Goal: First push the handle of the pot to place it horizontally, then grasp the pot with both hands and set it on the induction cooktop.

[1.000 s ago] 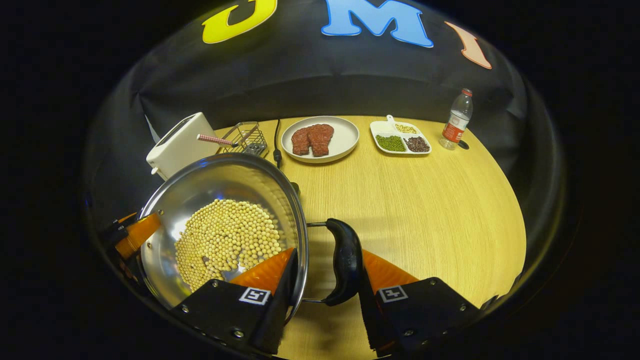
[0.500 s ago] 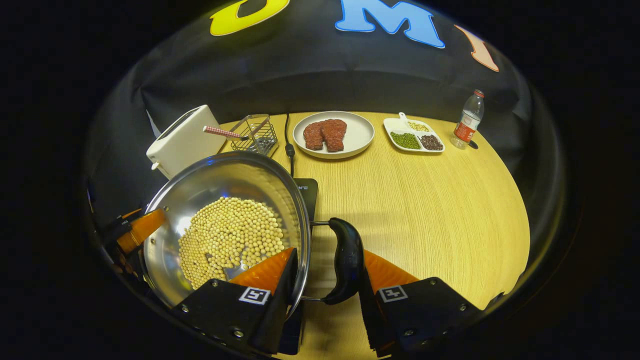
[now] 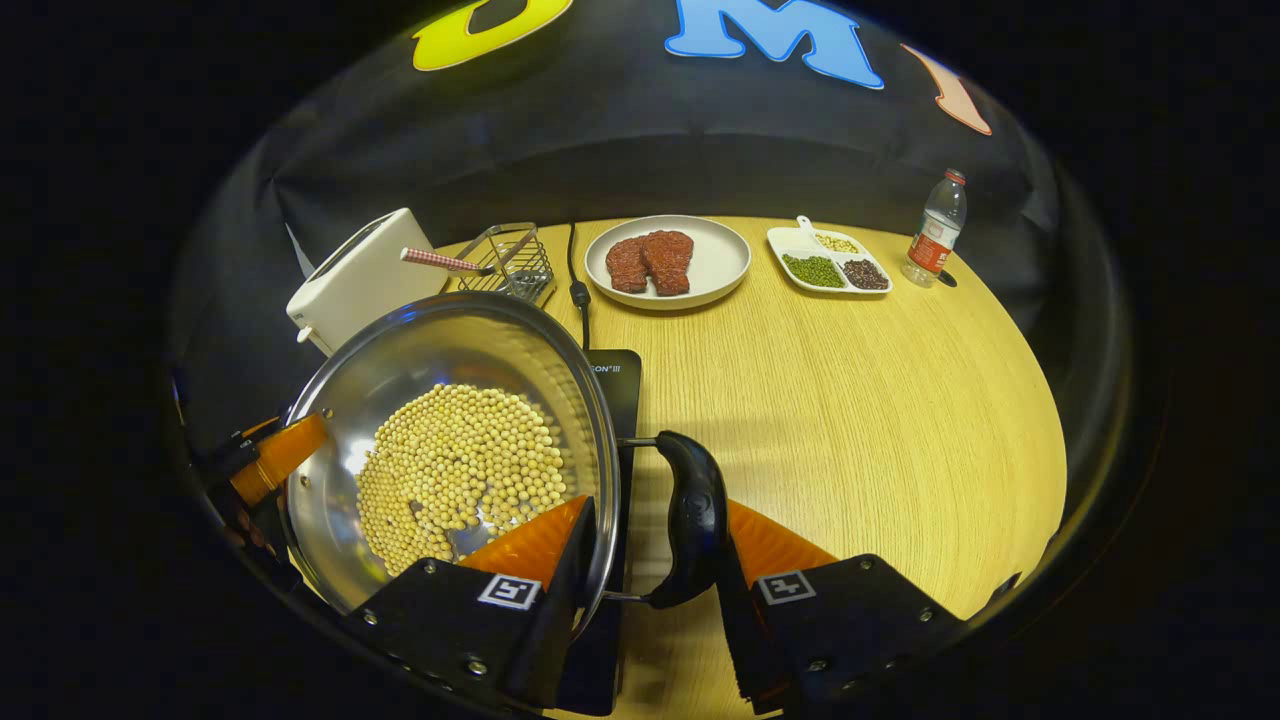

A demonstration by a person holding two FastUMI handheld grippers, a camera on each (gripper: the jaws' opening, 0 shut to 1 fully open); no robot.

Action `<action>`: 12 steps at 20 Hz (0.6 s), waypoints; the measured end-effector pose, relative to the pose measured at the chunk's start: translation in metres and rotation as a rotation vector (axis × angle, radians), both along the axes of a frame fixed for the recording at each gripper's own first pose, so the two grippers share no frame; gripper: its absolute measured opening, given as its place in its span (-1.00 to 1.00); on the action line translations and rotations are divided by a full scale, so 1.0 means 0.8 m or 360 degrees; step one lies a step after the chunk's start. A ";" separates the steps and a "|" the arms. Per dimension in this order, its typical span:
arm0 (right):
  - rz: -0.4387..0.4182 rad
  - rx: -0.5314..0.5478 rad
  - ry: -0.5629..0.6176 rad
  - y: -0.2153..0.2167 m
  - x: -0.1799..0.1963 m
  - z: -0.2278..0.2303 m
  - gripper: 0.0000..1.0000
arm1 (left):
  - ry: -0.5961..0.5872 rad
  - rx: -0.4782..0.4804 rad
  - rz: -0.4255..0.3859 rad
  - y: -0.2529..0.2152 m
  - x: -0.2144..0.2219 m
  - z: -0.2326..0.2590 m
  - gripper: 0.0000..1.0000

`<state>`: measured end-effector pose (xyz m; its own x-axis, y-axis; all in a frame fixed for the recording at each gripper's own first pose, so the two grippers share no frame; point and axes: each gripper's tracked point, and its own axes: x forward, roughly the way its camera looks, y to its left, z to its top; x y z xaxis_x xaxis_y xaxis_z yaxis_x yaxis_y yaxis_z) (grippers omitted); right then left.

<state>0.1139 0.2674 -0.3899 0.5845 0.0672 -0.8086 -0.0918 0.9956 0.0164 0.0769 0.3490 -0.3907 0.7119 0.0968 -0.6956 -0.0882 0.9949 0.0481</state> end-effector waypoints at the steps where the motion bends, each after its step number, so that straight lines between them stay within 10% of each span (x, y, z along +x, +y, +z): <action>1: 0.0003 0.0001 0.0000 0.000 0.001 0.000 0.29 | -0.0003 0.0003 0.0006 0.000 -0.001 0.000 0.33; 8: 0.0025 0.0031 -0.0026 0.000 0.009 0.001 0.28 | -0.0002 -0.0009 0.0058 0.007 -0.011 0.003 0.34; 12: 0.0061 0.0039 -0.0126 -0.003 0.018 0.021 0.34 | -0.0125 0.0040 0.0111 0.018 -0.010 0.042 0.72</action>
<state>0.1286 0.2650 -0.3733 0.6429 0.1101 -0.7580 -0.1319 0.9907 0.0320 0.0692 0.3636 -0.3567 0.7549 0.1647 -0.6348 -0.1617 0.9848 0.0633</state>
